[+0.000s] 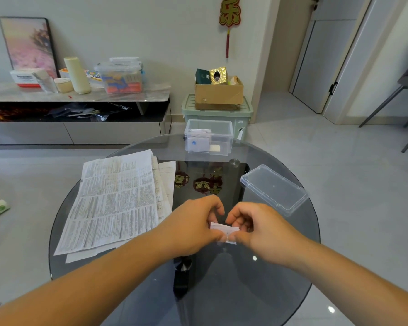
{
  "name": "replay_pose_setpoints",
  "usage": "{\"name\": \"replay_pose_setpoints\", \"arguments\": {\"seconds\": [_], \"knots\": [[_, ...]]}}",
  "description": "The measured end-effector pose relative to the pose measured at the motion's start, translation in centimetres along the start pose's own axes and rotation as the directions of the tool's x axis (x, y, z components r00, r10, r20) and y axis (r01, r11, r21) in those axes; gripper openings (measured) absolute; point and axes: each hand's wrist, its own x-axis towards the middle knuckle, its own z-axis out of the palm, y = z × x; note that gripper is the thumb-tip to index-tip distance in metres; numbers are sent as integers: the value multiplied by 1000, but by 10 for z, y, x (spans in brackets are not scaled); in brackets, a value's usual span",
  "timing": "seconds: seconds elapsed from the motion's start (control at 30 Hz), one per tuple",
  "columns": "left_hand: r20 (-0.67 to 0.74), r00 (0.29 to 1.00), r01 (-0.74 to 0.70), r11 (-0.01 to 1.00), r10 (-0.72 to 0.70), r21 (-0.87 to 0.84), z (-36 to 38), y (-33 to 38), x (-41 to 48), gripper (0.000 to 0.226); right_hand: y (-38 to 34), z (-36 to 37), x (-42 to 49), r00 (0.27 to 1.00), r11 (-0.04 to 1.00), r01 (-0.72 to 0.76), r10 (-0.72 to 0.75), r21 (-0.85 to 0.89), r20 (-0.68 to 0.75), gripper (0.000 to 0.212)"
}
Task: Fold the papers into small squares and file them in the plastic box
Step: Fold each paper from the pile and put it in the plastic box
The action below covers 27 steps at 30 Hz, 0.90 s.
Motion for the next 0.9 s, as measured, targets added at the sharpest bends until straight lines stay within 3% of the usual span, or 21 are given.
{"name": "replay_pose_setpoints", "arguments": {"seconds": [0.13, 0.4, 0.47, 0.53, 0.63, 0.8, 0.9], "knots": [[-75, 996, -39, 998, 43, 45, -27, 2, 20, 13, -12, -14, 17, 986, 998, 60, -62, -20, -157, 11], [-316, 944, -61, 992, 94, 111, -89, -20, 118, 15, -28, -65, 134, 919, 981, 132, -176, -144, -352, 8], [-380, 920, -35, 985, 99, 171, -101, -35, 146, 26, -26, -75, 171, 911, 978, 129, -183, -166, -371, 9], [-409, 909, 23, 969, 81, 244, -109, -53, 172, 56, -20, -84, 209, 895, 976, 103, -175, -192, -410, 9], [-315, 947, 81, 902, 63, 423, -114, -77, 198, 83, -9, -93, 255, 870, 983, 51, -129, -174, -476, 10], [-81, 982, -50, 645, 172, 763, -111, -98, 220, 86, 2, -88, 298, 878, 966, 2, -125, -259, -461, 11], [14, 983, -115, 556, 183, 823, -111, -100, 231, 84, 3, -83, 309, 893, 936, -13, -147, -352, -425, 11]]}}
